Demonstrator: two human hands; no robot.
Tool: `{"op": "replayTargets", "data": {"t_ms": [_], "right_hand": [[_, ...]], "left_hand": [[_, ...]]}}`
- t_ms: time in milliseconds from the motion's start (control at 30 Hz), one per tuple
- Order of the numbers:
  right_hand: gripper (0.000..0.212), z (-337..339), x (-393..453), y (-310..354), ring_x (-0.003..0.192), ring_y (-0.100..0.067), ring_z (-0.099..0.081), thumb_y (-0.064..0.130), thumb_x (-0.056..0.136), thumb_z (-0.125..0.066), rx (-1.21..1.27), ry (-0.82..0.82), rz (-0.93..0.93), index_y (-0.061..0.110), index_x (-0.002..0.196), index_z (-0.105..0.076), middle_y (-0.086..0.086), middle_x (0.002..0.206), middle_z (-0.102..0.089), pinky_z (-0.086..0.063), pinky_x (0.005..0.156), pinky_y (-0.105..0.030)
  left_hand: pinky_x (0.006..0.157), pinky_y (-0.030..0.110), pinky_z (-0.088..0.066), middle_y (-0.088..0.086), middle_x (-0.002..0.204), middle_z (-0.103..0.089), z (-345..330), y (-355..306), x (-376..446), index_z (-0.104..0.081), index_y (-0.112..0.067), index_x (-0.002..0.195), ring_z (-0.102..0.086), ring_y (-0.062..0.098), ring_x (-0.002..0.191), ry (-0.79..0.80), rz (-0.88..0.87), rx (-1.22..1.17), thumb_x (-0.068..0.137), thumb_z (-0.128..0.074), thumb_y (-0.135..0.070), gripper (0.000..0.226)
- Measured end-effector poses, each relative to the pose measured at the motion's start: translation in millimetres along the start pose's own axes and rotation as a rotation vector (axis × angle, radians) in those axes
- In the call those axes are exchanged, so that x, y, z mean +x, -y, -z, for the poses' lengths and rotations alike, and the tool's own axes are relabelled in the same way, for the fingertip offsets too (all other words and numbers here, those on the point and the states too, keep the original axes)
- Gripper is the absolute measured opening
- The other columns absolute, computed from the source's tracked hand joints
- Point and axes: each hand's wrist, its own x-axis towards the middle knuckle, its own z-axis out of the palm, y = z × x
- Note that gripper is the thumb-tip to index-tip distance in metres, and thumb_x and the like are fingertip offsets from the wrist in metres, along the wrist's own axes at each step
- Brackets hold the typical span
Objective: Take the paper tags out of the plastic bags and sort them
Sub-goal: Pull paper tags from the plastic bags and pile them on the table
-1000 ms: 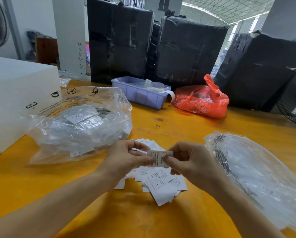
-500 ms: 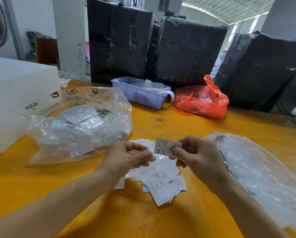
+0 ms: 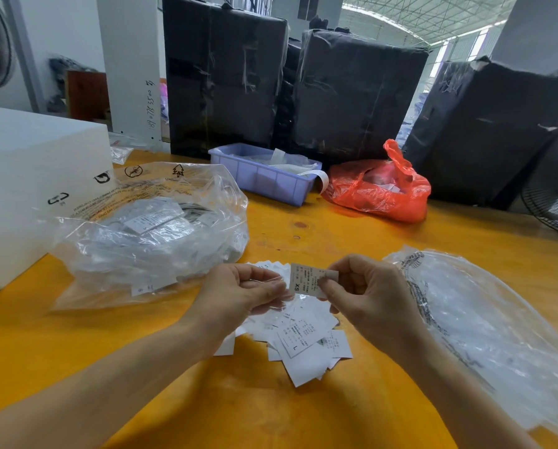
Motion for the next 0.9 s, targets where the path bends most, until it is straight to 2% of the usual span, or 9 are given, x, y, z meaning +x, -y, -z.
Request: {"op": "replayTargets", "data": {"t_ms": [100,200,267,667,900], "right_hand": [[0.012,-0.8,0.1,-0.3,0.055,-0.025,-0.062,0.006,0.083,-0.066,0.0,0.013,-0.004,0.011,0.073,-0.065,-0.008,0.066,-0.069,-0.052,0.053,-0.046],[0.015,-1.4,0.3,0.6,0.049,-0.01,-0.061,0.004,0.083,-0.066,0.037,0.036,-0.027,0.013,0.072,-0.065,-0.003,0.064,-0.069,-0.053,0.049,-0.032],[0.014,-0.9,1.2,-0.3,0.047,-0.007,-0.06,0.003,0.083,-0.066,0.078,0.037,-0.048,0.012,0.073,-0.065,-0.001,0.064,-0.07,-0.051,0.048,-0.026],[0.003,0.4,3.5,-6.7,0.049,-0.01,-0.059,0.003,0.083,-0.068,0.276,0.23,-0.224,0.004,0.081,-0.066,-0.01,0.065,-0.071,-0.044,0.047,-0.019],[0.003,3.3,3.8,-6.5,0.05,-0.01,-0.059,0.003,0.082,-0.069,0.279,0.283,-0.234,0.002,0.083,-0.066,-0.011,0.067,-0.071,-0.044,0.048,-0.018]], "left_hand": [[0.058,0.016,-0.053,0.008,0.075,-0.074,0.2,1.7,1.5,-0.067,-0.003,0.089,-0.071,0.016,0.065,-0.025,-0.024,0.031,0.073,-0.071,-0.008,0.017],[0.057,0.014,-0.052,0.005,0.073,-0.074,-0.1,3.1,1.5,-0.067,-0.006,0.087,-0.071,0.015,0.065,-0.037,-0.066,0.085,0.077,-0.071,-0.007,0.011],[0.055,0.013,-0.05,0.004,0.073,-0.074,-0.8,3.6,0.9,-0.066,-0.006,0.088,-0.071,0.014,0.065,-0.039,-0.094,0.113,0.077,-0.071,-0.008,0.012],[0.057,0.013,-0.052,-0.001,0.069,-0.074,-1.8,6.8,1.3,-0.067,-0.012,0.082,-0.071,0.009,0.066,-0.086,-0.18,0.162,0.076,-0.071,-0.013,0.008],[0.063,0.021,-0.058,0.004,0.072,-0.074,-1.1,8.9,3.0,-0.068,-0.007,0.083,-0.071,0.014,0.069,-0.089,-0.141,0.109,0.082,-0.066,-0.017,0.01]]}}
